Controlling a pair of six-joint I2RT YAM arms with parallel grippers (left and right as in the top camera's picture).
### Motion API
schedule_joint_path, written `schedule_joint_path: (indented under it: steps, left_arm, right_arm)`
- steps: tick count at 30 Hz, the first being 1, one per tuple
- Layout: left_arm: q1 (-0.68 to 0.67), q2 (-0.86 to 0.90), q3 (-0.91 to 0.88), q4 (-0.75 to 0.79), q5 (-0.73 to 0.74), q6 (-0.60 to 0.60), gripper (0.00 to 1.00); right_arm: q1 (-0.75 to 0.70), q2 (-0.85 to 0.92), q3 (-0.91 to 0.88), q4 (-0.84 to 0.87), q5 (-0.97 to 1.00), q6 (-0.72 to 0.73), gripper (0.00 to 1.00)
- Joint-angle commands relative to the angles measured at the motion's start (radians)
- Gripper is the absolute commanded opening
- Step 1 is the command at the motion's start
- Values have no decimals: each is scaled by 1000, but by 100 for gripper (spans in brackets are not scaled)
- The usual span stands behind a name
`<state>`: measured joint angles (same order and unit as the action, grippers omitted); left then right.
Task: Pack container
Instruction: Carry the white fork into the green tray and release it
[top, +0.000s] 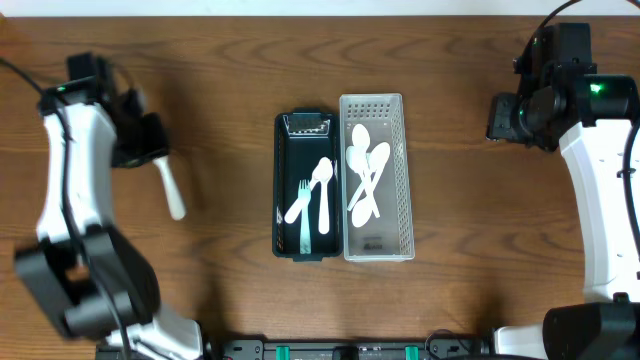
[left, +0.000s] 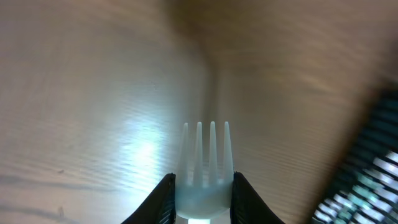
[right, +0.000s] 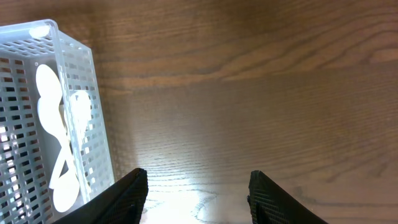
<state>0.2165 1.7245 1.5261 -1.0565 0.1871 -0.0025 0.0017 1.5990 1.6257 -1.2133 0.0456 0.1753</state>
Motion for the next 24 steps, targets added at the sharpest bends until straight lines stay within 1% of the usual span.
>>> schedule_joint_path:
  steps: [1, 3, 6, 11, 16, 24]
  left_arm:
    - [-139, -128, 10, -3, 15, -18, 12]
    - [-237, -180, 10, 13, 14, -31, 12]
    - [-378, -212, 10, 35, 14, -85, 12]
    - [-559, -175, 9, 72, 0, -112, 11]
    - [-639, -79, 9, 105, 0, -127, 11]
    - [-650, 122, 9, 108, 0, -131, 10]
  right_arm:
    - [-8, 2, -5, 1, 10, 11, 56]
    - [-8, 2, -5, 2, 10, 11, 56]
    - [-8, 2, -5, 1, 10, 11, 56]
    - [-8, 2, -5, 1, 10, 11, 56]
    - [-8, 2, -5, -3, 10, 11, 56]
    - [-8, 2, -5, -14, 10, 10, 56]
